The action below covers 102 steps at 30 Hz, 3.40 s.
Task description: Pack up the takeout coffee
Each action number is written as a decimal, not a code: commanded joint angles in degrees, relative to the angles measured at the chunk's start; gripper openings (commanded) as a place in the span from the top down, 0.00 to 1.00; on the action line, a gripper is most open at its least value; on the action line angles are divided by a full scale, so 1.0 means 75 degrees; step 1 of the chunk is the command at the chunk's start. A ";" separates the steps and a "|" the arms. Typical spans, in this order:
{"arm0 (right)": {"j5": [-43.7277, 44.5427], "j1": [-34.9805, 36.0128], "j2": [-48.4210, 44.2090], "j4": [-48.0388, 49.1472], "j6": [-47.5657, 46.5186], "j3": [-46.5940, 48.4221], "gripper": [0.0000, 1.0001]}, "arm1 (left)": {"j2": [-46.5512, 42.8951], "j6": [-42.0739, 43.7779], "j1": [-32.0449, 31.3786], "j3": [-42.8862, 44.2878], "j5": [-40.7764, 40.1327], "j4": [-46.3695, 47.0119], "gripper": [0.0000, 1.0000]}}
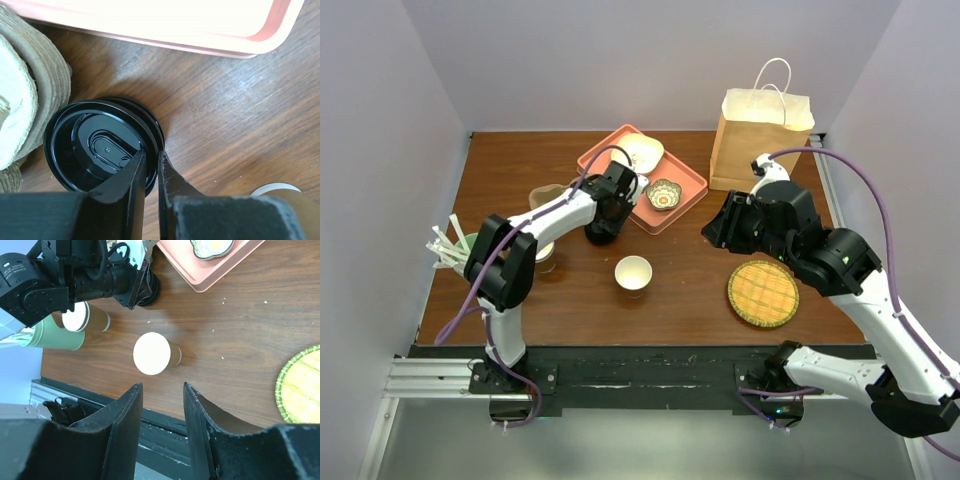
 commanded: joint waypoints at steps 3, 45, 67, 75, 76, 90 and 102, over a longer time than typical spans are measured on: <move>0.0065 0.0010 0.0049 0.0156 -0.0204 0.0050 0.58 | -0.0211 -0.0079 -0.0024 0.0479 -0.0041 -0.0210 0.92; -0.3252 0.0010 -0.1311 0.6602 -0.0791 -0.2762 0.60 | -0.5145 -1.0694 0.0351 -0.3786 0.7461 1.0663 0.92; -0.3203 0.0022 -0.1335 0.6626 -0.1247 -0.2741 0.39 | -0.4629 -1.3497 0.0362 -0.4572 0.7799 1.4239 0.91; -0.4681 0.0022 -0.0830 0.7210 -0.1154 -0.2387 0.50 | -0.4945 -1.2492 0.0351 -0.4408 0.7589 1.2928 0.91; -0.4670 0.0022 -0.0819 0.7280 -0.1131 -0.2434 0.51 | -0.4969 -1.2409 0.0351 -0.4419 0.7565 1.2706 0.91; -0.4880 0.0069 -0.1040 0.7715 -0.0790 -0.2856 0.55 | -0.5016 -1.2220 0.0351 -0.4525 0.7237 1.2622 0.91; -0.4658 0.0069 -0.1346 0.7012 -0.1212 -0.2845 0.52 | -0.5016 -1.2068 0.0362 -0.4467 0.7354 1.2352 0.91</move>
